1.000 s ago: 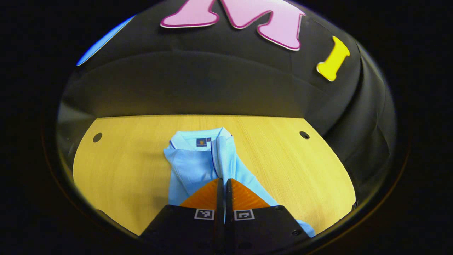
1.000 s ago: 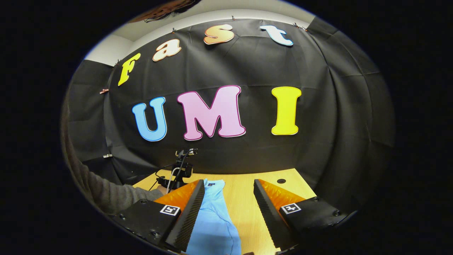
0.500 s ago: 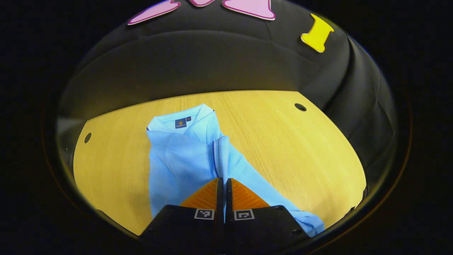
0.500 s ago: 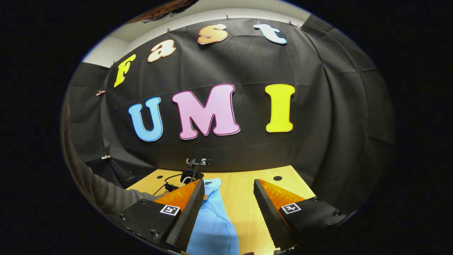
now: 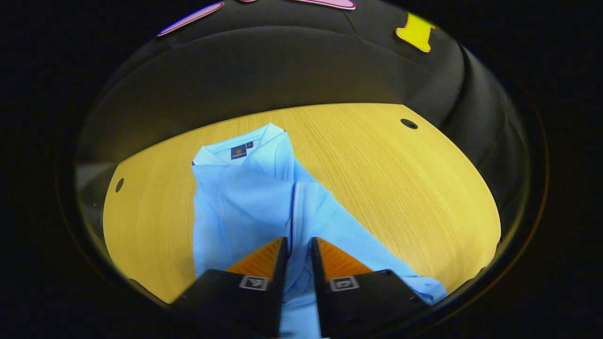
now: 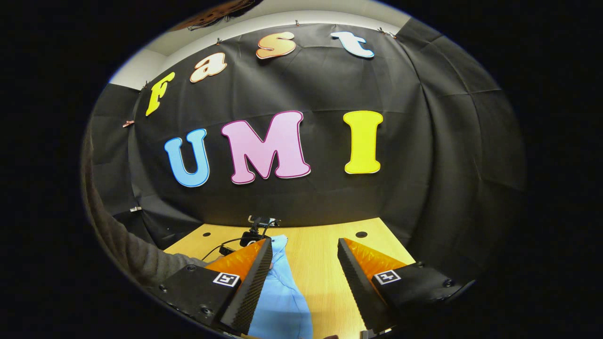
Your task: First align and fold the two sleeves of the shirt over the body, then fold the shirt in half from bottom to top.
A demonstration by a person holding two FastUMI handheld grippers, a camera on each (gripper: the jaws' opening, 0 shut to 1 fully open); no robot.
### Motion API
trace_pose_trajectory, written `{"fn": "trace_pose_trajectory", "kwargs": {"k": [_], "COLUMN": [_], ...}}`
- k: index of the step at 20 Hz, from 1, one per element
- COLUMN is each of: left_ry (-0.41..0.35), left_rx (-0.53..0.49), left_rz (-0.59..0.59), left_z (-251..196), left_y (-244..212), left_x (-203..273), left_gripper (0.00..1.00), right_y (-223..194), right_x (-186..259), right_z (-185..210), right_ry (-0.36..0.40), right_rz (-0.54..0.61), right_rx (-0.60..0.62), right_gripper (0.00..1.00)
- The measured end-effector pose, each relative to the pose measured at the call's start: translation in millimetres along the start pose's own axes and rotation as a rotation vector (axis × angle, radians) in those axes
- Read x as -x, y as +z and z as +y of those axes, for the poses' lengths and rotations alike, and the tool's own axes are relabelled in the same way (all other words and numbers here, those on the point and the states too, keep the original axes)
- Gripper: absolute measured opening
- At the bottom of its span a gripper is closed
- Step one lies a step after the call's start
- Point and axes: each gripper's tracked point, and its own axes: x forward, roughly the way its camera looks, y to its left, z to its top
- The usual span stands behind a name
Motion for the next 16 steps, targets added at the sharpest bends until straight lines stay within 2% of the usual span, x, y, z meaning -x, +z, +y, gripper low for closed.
{"fn": "trace_pose_trajectory", "kwargs": {"k": [2,5,6,8,11,16], "left_ry": [-0.001,0.003,-0.004,-0.008,-0.019,-0.038], "left_rx": [-0.018,-0.047,-0.052,-0.070,-0.086,-0.045], "left_rz": [-0.012,-0.052,-0.073,-0.133,-0.250,-0.452], "left_z": [-6,-8,-12,-13,-19,-22], "left_y": [2,8,11,24,42,36], "left_x": [4,14,22,42,99,238], "left_gripper": [0.60,0.82,0.97,0.98,0.98,0.97], "right_y": [1,3,4,8,11,13], "right_x": [2,7,8,9,6,2], "right_z": [1,4,6,10,20,39], "right_ry": [0.000,0.005,0.007,0.015,0.038,0.085], "right_rz": [-0.001,-0.010,-0.014,-0.022,-0.034,-0.047], "right_rx": [-0.002,-0.001,-0.002,-0.008,-0.014,0.005], "right_gripper": [0.88,0.87,0.87,0.87,0.87,0.87]}}
